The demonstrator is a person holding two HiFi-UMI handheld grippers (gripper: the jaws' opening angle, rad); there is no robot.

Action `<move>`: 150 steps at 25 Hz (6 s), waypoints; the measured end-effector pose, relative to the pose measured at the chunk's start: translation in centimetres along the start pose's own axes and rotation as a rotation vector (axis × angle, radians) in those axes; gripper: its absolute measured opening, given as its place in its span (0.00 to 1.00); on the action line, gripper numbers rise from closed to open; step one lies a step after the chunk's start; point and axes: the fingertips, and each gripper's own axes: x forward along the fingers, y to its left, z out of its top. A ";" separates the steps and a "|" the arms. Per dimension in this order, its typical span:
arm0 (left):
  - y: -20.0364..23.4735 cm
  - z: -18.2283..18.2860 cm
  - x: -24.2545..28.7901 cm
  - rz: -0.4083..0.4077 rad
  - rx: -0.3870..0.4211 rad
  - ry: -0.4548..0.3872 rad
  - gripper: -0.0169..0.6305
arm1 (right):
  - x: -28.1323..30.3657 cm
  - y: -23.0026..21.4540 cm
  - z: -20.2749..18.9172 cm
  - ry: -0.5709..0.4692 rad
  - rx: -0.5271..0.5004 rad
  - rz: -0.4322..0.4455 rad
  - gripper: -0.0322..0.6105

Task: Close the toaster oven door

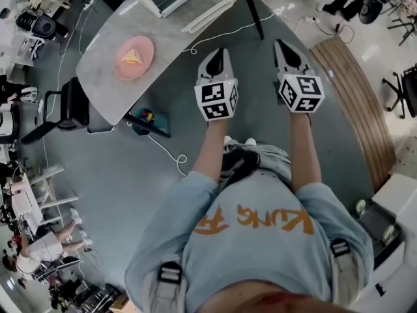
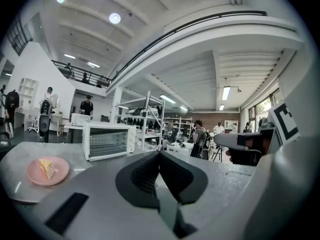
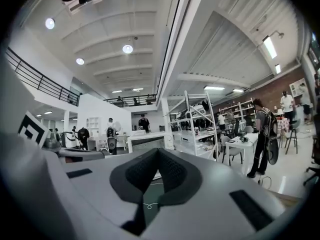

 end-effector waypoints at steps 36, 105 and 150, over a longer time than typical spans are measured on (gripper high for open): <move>16.0 -1.6 18.4 0.114 -0.183 0.107 0.03 | 25.9 1.1 -5.4 0.246 -0.029 0.246 0.05; 22.0 -19.9 26.6 0.254 0.244 0.703 0.03 | 40.1 0.2 -26.8 0.628 -0.843 0.805 0.07; 24.3 -9.6 27.6 0.398 0.580 0.619 0.25 | 43.6 2.7 -15.6 0.325 -1.131 0.727 0.26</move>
